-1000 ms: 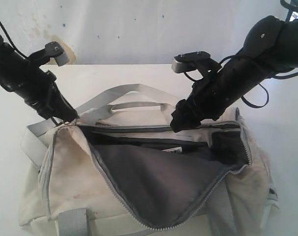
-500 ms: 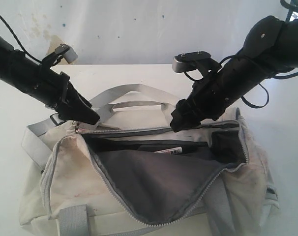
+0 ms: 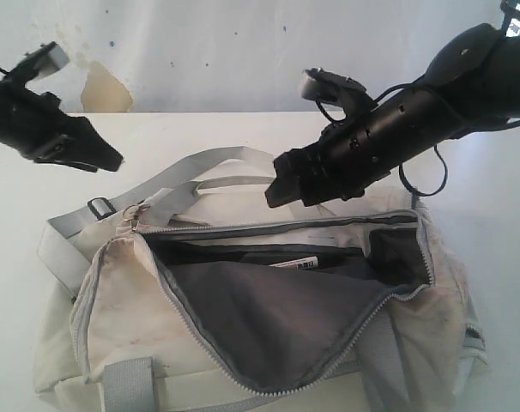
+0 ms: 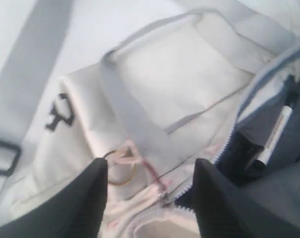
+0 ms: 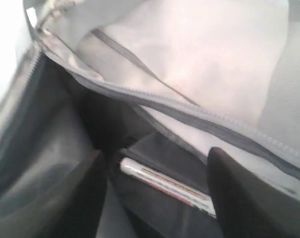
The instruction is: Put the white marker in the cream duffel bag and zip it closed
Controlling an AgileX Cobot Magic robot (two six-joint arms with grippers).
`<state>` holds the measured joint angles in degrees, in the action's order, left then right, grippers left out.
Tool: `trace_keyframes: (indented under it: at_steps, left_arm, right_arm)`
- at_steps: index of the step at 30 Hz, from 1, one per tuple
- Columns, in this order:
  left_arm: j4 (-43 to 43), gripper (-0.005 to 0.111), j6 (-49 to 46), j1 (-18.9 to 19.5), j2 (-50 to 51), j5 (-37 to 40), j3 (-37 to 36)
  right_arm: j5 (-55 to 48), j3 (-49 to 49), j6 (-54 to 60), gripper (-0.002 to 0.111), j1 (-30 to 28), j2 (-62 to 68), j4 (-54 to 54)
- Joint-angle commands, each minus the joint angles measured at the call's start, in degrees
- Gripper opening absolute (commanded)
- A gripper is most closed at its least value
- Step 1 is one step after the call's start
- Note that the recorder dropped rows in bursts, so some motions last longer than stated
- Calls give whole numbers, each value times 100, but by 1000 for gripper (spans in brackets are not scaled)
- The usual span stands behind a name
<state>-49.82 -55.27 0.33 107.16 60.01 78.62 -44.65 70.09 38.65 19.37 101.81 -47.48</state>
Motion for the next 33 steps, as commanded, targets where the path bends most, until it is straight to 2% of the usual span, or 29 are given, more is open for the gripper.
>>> trace_keyframes:
  at_steps: [1, 5, 9, 12, 17, 22, 28, 33]
  left_arm:
    - [880, 54, 1626, 311, -141, 141, 7]
    - [1409, 54, 1994, 361, -149, 561, -177]
    - [1219, 61, 1944, 361, -149, 553, -650]
    - [981, 66, 1749, 361, -149, 478, -917]
    - [335, 66, 1205, 361, -149, -28, -1397]
    - [-470, 66, 562, 361, -149, -204, -1761]
    - [-492, 66, 493, 350, -149, -700, -2095]
    - [-1330, 66, -102, 350, -3, -520, -2368]
  right_arm:
    - [38, 9, 16, 55, 137, -9, -763]
    - [131, 186, -37, 48, 396, 143, -831]
    - [131, 568, -315, 47, 560, 487, -994]
    - [131, 895, -315, 47, 676, 747, -1164]
    - [230, 1291, -315, 47, 770, 1034, -1556]
    - [255, 1614, -327, 47, 893, 1360, -1788]
    - [304, 1743, -300, 47, 1027, 1650, -2224]
    - [545, 1743, -243, 47, 1086, 1736, -2402]
